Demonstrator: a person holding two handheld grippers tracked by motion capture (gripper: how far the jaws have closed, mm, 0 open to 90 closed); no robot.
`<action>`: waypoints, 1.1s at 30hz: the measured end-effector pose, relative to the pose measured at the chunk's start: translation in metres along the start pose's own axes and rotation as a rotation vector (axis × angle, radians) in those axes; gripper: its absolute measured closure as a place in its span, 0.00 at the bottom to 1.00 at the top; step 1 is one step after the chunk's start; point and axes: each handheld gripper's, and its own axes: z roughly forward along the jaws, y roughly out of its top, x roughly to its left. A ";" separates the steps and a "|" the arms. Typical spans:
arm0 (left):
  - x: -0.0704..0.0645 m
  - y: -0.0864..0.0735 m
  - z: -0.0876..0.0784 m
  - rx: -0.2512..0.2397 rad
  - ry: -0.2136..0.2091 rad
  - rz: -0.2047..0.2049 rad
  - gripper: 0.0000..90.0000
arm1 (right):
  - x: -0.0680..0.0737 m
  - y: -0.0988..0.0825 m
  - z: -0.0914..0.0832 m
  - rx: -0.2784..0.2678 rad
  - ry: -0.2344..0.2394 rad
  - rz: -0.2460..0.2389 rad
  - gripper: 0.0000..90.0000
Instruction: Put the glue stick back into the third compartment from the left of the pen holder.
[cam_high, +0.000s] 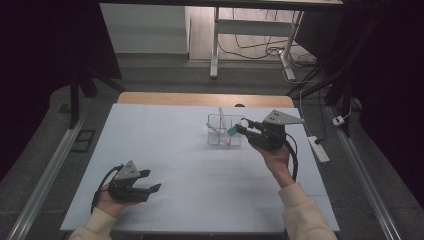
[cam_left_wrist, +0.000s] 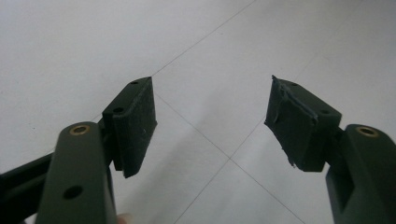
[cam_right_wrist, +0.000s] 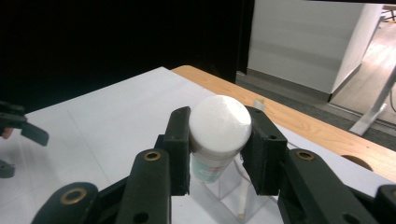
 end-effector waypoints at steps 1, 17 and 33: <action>0.000 0.000 0.000 0.000 0.000 0.000 0.36 | -0.002 0.001 0.000 -0.005 -0.004 0.005 0.71; 0.001 0.000 0.001 0.000 -0.003 0.000 0.36 | -0.027 0.009 0.013 0.025 -0.099 0.029 0.71; 0.000 0.000 0.003 0.013 -0.013 0.012 0.36 | -0.045 0.000 0.037 0.129 -0.164 0.052 0.71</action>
